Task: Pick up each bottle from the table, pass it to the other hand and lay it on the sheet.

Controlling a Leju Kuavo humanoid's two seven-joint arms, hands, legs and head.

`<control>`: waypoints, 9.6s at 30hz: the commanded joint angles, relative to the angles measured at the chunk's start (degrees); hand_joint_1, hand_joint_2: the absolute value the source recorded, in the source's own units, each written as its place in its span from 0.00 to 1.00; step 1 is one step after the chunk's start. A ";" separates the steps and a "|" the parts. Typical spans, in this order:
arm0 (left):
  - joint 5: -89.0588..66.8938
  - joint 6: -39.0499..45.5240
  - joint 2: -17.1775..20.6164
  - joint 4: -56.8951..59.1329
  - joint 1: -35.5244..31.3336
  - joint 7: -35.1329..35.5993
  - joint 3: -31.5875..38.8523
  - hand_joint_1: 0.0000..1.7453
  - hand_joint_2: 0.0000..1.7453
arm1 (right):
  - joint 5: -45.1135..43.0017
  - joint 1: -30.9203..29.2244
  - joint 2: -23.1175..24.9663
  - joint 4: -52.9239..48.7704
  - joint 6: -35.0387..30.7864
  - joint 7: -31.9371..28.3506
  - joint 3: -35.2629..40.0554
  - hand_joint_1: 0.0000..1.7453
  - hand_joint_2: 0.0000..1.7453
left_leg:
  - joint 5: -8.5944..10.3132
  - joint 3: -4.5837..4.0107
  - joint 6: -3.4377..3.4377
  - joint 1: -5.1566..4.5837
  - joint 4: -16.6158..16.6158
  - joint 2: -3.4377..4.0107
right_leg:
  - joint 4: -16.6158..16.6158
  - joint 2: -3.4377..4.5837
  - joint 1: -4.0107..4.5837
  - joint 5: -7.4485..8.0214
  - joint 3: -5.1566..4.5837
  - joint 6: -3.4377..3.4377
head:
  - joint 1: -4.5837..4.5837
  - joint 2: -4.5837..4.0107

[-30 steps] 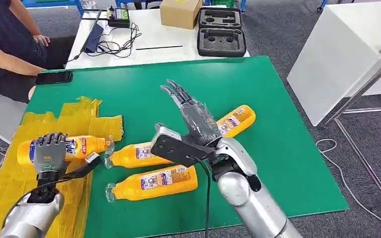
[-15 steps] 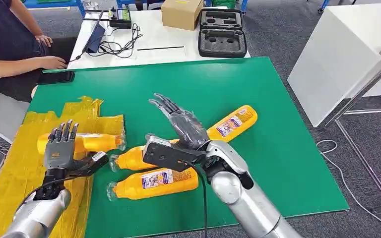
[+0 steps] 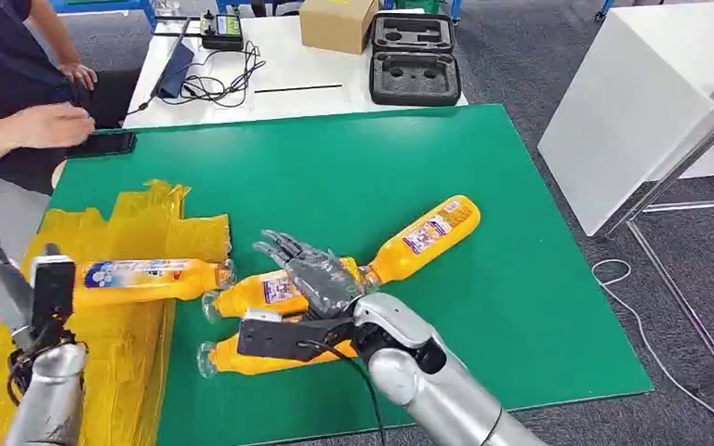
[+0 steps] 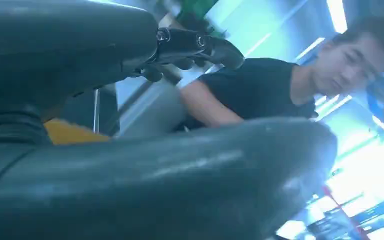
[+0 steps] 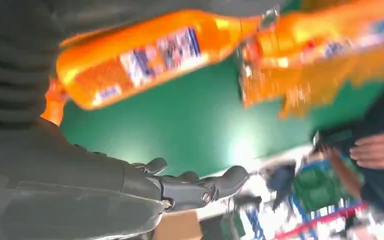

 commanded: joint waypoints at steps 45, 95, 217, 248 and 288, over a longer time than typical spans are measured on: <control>12.96 -1.15 -2.00 0.26 -4.35 -0.58 -0.14 0.00 0.00 | 19.13 5.38 -6.07 12.27 5.18 17.76 9.47 0.00 1.00 | -0.05 0.22 -0.11 0.07 -0.04 -0.03 | -0.07 0.01 0.08 -0.03 0.26 -0.12 | 0.00 -0.02; 47.36 -29.91 -10.92 -28.09 15.74 6.99 -6.38 0.00 1.00 | -16.87 3.36 -8.53 -11.67 -3.81 -0.92 -16.52 1.00 1.00 | 0.00 -0.04 -0.03 -0.04 0.06 0.03 | 0.01 0.06 -0.01 0.11 -0.03 0.01 | -0.04 -0.02; 16.25 -5.67 -12.46 -28.58 12.54 -0.84 -5.91 1.00 1.00 | -7.28 -9.34 6.34 7.17 -6.25 2.07 5.00 0.00 0.00 | 0.16 -0.05 -0.13 0.09 -0.01 -0.01 | -0.02 0.04 0.10 0.22 -0.01 -0.12 | -0.02 -0.02; -60.55 7.31 -7.52 6.30 -0.38 9.55 -2.04 1.00 1.00 | -5.37 -7.40 4.00 -3.69 -0.84 4.87 2.46 0.00 0.00 | 0.19 -0.07 -0.18 0.08 0.05 -0.21 | 0.04 -0.16 0.09 0.17 -0.03 -0.16 | 0.00 -0.02; -40.57 7.31 -0.82 21.28 -1.16 11.61 -0.34 0.00 0.00 | -8.04 -11.94 3.84 9.54 0.19 1.17 3.24 0.00 1.00 | 0.20 -0.13 -0.18 0.13 0.03 0.02 | 0.00 0.08 0.13 0.26 -0.09 -0.13 | 0.00 -0.02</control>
